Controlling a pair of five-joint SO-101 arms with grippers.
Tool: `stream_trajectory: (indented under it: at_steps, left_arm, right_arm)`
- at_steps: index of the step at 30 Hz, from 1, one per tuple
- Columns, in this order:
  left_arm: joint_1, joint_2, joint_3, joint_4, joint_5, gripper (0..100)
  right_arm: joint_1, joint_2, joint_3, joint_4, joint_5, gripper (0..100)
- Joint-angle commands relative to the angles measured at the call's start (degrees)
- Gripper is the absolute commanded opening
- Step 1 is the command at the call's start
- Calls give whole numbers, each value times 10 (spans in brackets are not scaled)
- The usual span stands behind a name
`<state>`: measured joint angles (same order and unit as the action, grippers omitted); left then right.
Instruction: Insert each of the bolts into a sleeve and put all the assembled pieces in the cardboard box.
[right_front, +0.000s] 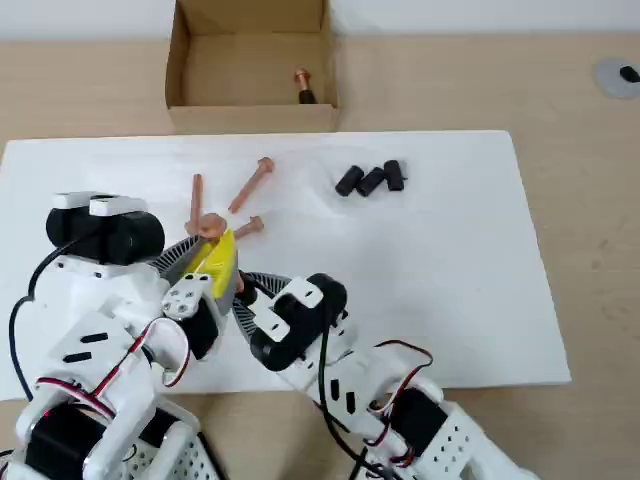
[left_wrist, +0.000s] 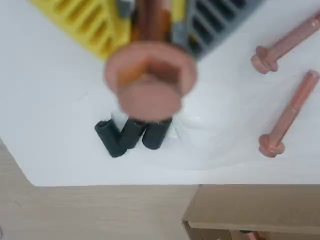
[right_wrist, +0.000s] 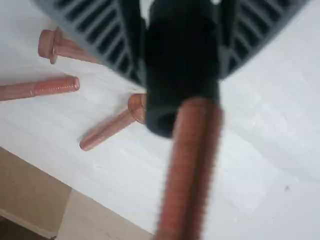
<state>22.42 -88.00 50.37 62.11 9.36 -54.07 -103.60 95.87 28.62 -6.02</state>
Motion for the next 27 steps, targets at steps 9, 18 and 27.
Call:
stream_trajectory:
  at_steps: [9,18,27]
  left_arm:
    - [-20,-4,-1,-18,-25,9]
    - [-47,-4,57,-65,-25,9]
    - [-46,-4,54,-65,-21,9]
  right_arm:
    - [-14,-98,-37,-18,1,9]
    - [-14,-99,-48,-18,1,9]
    - [-14,-99,-47,-18,1,9]
